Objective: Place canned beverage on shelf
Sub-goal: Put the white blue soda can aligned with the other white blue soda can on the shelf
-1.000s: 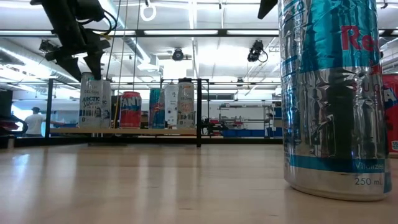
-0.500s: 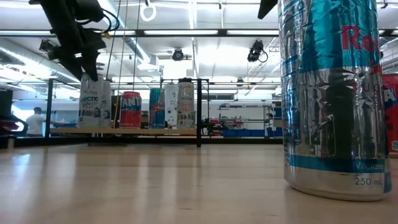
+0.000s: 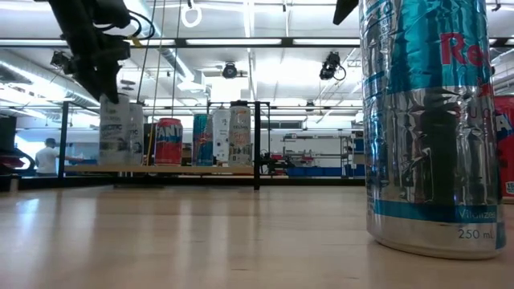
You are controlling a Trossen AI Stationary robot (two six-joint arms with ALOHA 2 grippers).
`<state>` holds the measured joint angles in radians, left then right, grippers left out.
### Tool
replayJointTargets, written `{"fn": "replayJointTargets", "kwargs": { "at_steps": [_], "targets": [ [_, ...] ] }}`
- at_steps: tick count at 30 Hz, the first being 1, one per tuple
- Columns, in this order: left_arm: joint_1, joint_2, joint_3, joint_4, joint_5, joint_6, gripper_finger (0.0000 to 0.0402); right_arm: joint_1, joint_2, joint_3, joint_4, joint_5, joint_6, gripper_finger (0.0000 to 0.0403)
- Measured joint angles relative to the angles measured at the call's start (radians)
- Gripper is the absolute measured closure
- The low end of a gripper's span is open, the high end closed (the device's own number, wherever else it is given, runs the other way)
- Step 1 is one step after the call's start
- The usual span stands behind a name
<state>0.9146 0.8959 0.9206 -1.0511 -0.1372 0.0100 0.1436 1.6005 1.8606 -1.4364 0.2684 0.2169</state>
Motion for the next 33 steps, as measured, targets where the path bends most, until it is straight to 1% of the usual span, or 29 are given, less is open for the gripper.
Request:
{"fn": "replayJointTargets", "kwargs": {
  "at_steps": [3, 6, 8, 11, 15, 20, 28, 33],
  "targets": [
    [0.029, 0.003, 0.058, -0.058, 0.045, 0.003, 0.0158, 0.000, 0.000, 0.000, 0.000, 0.000, 0.000, 0.0011],
    [0.051, 0.001, 0.113, -0.070, 0.063, 0.006, 0.0158, 0.000, 0.000, 0.000, 0.000, 0.000, 0.000, 0.0011],
    [0.061, 0.001, 0.117, -0.082, 0.109, 0.006, 0.0157, 0.000, 0.000, 0.000, 0.001, 0.000, 0.000, 0.0011],
    [0.070, 0.003, 0.117, -0.109, 0.136, 0.027, 0.0157, 0.000, 0.000, 0.000, 0.002, 0.000, 0.000, 0.0011],
    [0.073, 0.021, 0.118, -0.138, 0.136, 0.089, 0.0157, 0.003, 0.000, 0.000, 0.002, -0.006, 0.001, 0.0011],
    [0.077, 0.021, 0.119, -0.084, 0.137, 0.130, 0.0157, 0.012, 0.000, 0.000, 0.002, -0.007, 0.001, 0.0011],
    [0.077, 0.058, 0.119, -0.086, 0.136, 0.106, 0.0157, 0.019, 0.000, 0.000, 0.002, -0.003, 0.001, 0.0011],
    [0.076, 0.078, 0.119, -0.054, 0.147, 0.102, 0.0157, 0.019, 0.000, 0.000, 0.002, -0.003, 0.001, 0.0011]
  ]
}}
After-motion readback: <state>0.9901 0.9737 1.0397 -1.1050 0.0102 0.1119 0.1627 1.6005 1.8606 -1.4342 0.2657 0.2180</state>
